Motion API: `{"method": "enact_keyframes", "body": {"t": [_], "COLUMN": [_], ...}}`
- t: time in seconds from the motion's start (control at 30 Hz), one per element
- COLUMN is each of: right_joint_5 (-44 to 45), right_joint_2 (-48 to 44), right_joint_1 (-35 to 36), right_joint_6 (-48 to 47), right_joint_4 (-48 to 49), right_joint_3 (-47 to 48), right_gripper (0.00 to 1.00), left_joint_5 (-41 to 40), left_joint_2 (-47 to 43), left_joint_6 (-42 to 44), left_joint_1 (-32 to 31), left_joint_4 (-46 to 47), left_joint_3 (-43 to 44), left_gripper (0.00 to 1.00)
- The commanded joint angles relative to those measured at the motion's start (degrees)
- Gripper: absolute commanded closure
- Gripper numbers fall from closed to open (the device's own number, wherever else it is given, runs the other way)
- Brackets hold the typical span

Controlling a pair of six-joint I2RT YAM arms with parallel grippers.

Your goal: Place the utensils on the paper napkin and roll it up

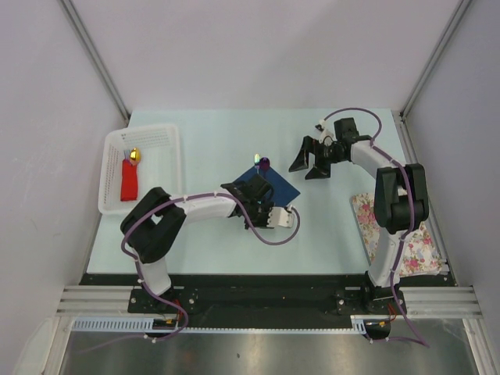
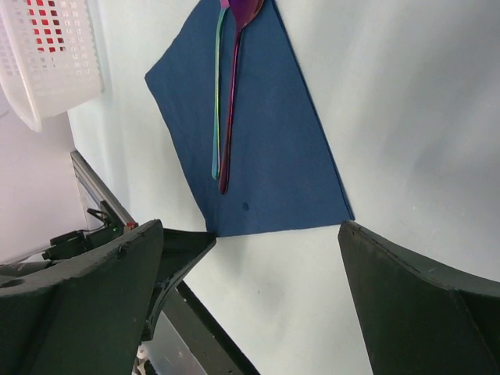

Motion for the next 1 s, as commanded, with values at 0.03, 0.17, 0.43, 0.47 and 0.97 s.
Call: {"method": "enact_keyframes", "body": {"t": [0.03, 0.17, 0.43, 0.47, 0.97], "right_joint_5": [-1.12, -1.21, -2.09, -2.52, -7.44], "right_joint_2": [0.43, 0.69, 0.78, 0.78, -2.12], "right_joint_1": [-0.23, -0.14, -0.05, 0.03, 1.79], "right_joint_6": [0.15, 0.07, -2.22, -2.48, -0.29], "right_joint_4": [0.21, -0.14, -3.21, -3.39, -0.67], "right_joint_3": [2.64, 2.73, 3.26, 3.26, -4.82], "right_gripper": [0.0, 0.0, 0.0, 0.0, 0.31], "left_joint_5": [5.01, 7.9, 13.62, 13.71, 15.74], "left_joint_2": [-0.3, -1.09, -1.27, -1.0, 4.35], "left_joint_6": [-0.44, -2.02, -6.06, -6.15, -5.1], "left_joint_1": [-1.69, -2.57, -3.62, -3.45, 3.49], "left_joint_4": [-4.99, -6.57, -12.02, -12.72, -17.65], "left_joint_3": [2.25, 2.78, 7.08, 7.78, 17.37], "left_gripper": [1.0, 1.0, 1.0, 1.0, 1.0]}}
